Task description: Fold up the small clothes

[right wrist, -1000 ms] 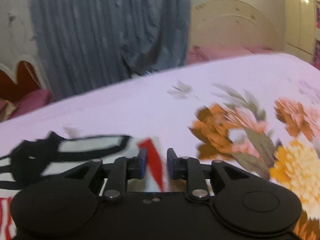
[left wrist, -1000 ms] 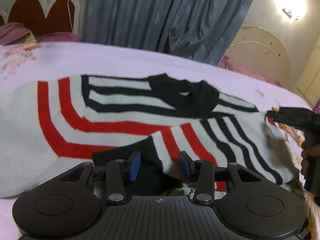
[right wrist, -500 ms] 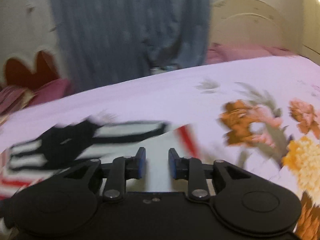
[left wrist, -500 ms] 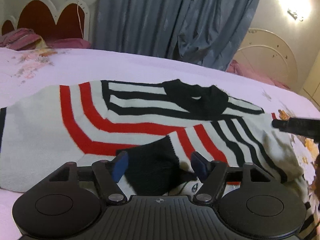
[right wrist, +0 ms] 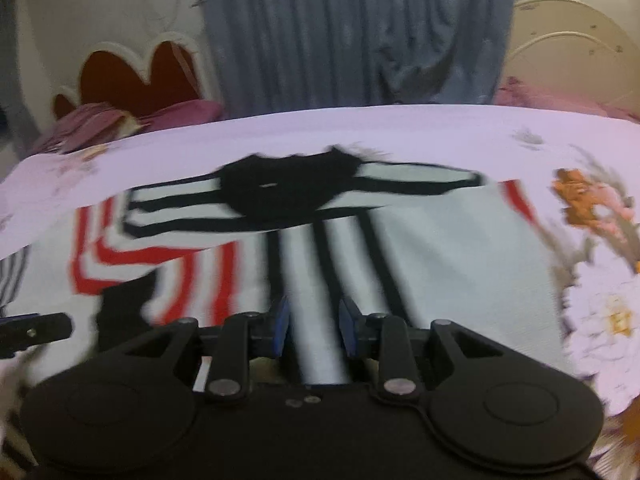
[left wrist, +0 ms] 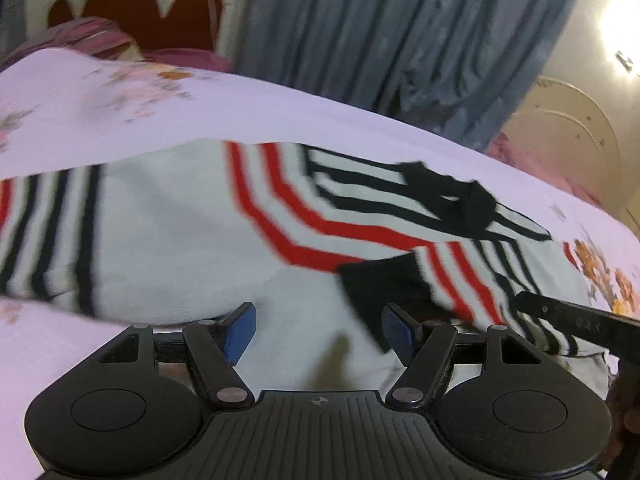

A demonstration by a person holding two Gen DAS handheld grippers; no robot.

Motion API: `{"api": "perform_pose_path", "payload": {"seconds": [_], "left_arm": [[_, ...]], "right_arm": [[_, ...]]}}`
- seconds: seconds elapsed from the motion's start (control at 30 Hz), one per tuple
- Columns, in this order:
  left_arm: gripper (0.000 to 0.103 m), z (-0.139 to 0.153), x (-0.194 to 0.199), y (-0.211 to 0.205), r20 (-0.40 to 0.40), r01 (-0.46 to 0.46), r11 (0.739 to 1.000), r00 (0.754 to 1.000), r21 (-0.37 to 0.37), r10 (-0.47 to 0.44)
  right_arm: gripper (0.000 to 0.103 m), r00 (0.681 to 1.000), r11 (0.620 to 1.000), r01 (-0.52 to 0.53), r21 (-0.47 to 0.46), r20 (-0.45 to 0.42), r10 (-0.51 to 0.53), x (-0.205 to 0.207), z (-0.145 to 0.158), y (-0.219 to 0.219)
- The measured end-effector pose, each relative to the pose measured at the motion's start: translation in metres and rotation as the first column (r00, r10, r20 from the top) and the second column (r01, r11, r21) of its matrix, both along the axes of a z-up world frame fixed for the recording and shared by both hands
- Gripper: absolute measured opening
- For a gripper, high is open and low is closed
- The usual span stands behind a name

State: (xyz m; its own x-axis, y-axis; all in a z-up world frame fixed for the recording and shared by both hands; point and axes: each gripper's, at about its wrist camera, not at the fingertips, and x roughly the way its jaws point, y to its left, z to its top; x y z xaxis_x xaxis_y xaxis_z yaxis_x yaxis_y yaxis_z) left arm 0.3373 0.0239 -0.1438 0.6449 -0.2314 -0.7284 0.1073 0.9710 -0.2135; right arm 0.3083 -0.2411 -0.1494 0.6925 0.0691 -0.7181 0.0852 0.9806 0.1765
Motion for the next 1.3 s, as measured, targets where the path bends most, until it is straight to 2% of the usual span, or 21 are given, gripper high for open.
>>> {"api": "perform_pose_path", "payload": {"seconds": [0.13, 0.4, 0.57, 0.73, 0.83, 0.97, 1.0, 1.07, 1.1, 1.13, 1.17, 1.2, 1.3], "left_arm": [[0.076, -0.005, -0.008, 0.045, -0.016, -0.106, 0.994, 0.994, -0.003, 0.106], [0.076, -0.021, -0.016, 0.133, -0.068, -0.305, 0.951, 0.951, -0.051, 0.301], [0.076, -0.032, -0.013, 0.177, -0.089, -0.388, 0.915, 0.921, -0.114, 0.379], [0.076, -0.038, -0.003, 0.210, -0.100, -0.427, 0.885, 0.904, -0.187, 0.415], [0.076, -0.041, 0.004, 0.228, -0.094, -0.444, 0.857, 0.895, -0.260, 0.436], [0.076, -0.043, 0.011, 0.249, -0.094, -0.486, 0.796, 0.868, -0.362, 0.487], [0.073, -0.043, 0.014, 0.252, -0.089, -0.496, 0.786, 0.861, -0.370, 0.501], [0.062, -0.043, 0.020, 0.255, -0.074, -0.509, 0.781, 0.851, -0.362, 0.520], [0.052, -0.043, 0.022, 0.255, -0.065, -0.515, 0.783, 0.847, -0.349, 0.528], [0.038, -0.043, 0.024, 0.255, -0.059, -0.522, 0.784, 0.842, -0.336, 0.536], [0.030, -0.044, 0.024, 0.257, -0.055, -0.529, 0.783, 0.838, -0.327, 0.543], [0.013, -0.044, 0.024, 0.258, -0.057, -0.535, 0.782, 0.835, -0.321, 0.548], [0.007, -0.040, 0.022, 0.260, -0.047, -0.532, 0.781, 0.835, -0.326, 0.549]], "right_arm": [[0.037, 0.997, 0.997, -0.076, 0.033, 0.016, 0.076, 0.001, 0.004, 0.034], [0.038, 0.989, 0.987, -0.148, 0.067, 0.030, 0.146, 0.009, 0.013, 0.086], [0.038, 0.983, 0.980, -0.181, 0.078, 0.033, 0.179, 0.011, 0.015, 0.113], [0.040, 0.979, 0.976, -0.202, 0.079, 0.033, 0.200, 0.013, 0.016, 0.132], [0.040, 0.980, 0.977, -0.200, 0.080, 0.023, 0.198, 0.016, 0.012, 0.139], [0.040, 0.982, 0.979, -0.189, 0.071, 0.008, 0.189, 0.020, 0.005, 0.145], [0.040, 0.982, 0.981, -0.186, 0.060, 0.004, 0.186, 0.021, 0.003, 0.147], [0.040, 0.984, 0.983, -0.177, 0.045, -0.001, 0.177, 0.023, 0.000, 0.149], [0.039, 0.985, 0.985, -0.170, 0.043, -0.005, 0.170, 0.024, -0.002, 0.150], [0.039, 0.986, 0.986, -0.163, 0.042, -0.009, 0.164, 0.026, -0.003, 0.150], [0.039, 0.988, 0.987, -0.155, 0.043, -0.012, 0.155, 0.028, -0.004, 0.150], [0.039, 0.988, 0.988, -0.151, 0.042, -0.014, 0.152, 0.029, -0.005, 0.151], [0.039, 0.986, 0.988, -0.156, 0.021, -0.055, 0.157, 0.035, -0.016, 0.155]]}}
